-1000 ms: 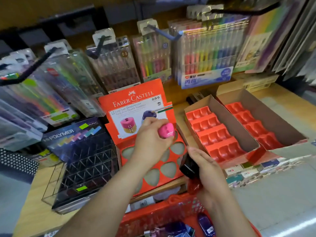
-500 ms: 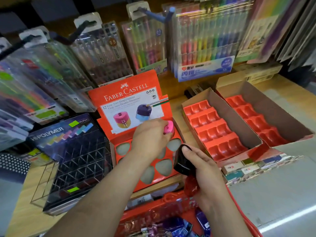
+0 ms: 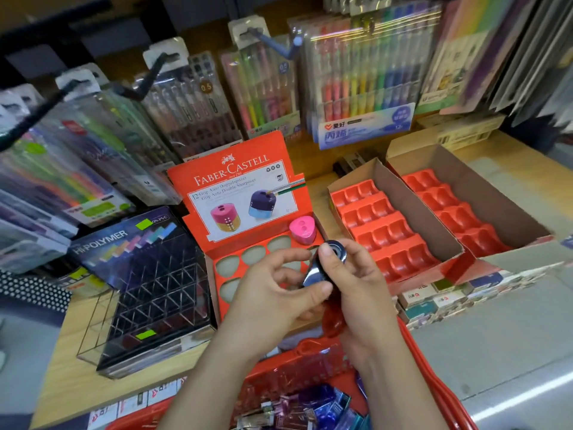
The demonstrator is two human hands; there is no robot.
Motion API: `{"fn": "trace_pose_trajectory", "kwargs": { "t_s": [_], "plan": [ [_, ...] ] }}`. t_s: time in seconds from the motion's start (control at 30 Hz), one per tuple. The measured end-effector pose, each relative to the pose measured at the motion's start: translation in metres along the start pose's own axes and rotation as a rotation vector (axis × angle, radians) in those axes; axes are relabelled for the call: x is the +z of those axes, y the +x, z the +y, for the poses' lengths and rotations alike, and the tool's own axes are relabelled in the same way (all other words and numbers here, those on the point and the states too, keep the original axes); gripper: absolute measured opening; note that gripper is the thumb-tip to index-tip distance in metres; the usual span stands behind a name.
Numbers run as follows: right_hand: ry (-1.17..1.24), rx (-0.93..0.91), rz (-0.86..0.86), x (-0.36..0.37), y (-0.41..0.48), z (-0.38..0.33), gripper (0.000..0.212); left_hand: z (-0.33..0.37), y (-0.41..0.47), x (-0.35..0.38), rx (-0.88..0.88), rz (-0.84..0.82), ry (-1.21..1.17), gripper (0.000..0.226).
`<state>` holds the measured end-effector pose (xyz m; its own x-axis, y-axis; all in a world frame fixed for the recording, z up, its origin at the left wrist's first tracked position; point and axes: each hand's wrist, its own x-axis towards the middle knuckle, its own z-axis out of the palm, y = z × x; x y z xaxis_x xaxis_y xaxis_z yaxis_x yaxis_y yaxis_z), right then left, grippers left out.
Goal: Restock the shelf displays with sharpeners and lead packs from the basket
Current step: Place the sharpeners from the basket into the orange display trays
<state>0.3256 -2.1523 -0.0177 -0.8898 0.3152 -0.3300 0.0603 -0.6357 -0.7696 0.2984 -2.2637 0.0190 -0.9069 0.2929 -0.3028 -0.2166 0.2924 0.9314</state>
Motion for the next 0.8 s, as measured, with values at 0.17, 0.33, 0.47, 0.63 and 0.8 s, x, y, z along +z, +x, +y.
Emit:
{"fn": "trace_pose_trajectory", "kwargs": {
  "t_s": [0.17, 0.33, 0.47, 0.63, 0.8],
  "plan": [
    [-0.175, -0.074, 0.026, -0.011, 0.002, -0.019, 0.018, 0.002, 0.001, 0.001, 0.159, 0.197, 0.088, 0.024],
    [-0.055, -0.103, -0.091, -0.025, 0.0, -0.033, 0.024, 0.023, 0.007, 0.014, 0.073, 0.026, -0.226, 0.032],
    [-0.151, -0.138, -0.097, -0.036, -0.001, -0.044, 0.023, 0.033, 0.022, 0.025, -0.003, -0.063, -0.099, 0.015],
    [-0.806, -0.323, 0.3, -0.058, 0.005, -0.057, 0.019, 0.046, 0.068, 0.044, 0.193, 0.184, 0.068, 0.023],
    [-1.101, -0.277, 0.441, -0.086, 0.005, -0.062, 0.03, 0.056, 0.13, 0.079, 0.34, 0.262, 0.475, 0.032]
  ]
}}
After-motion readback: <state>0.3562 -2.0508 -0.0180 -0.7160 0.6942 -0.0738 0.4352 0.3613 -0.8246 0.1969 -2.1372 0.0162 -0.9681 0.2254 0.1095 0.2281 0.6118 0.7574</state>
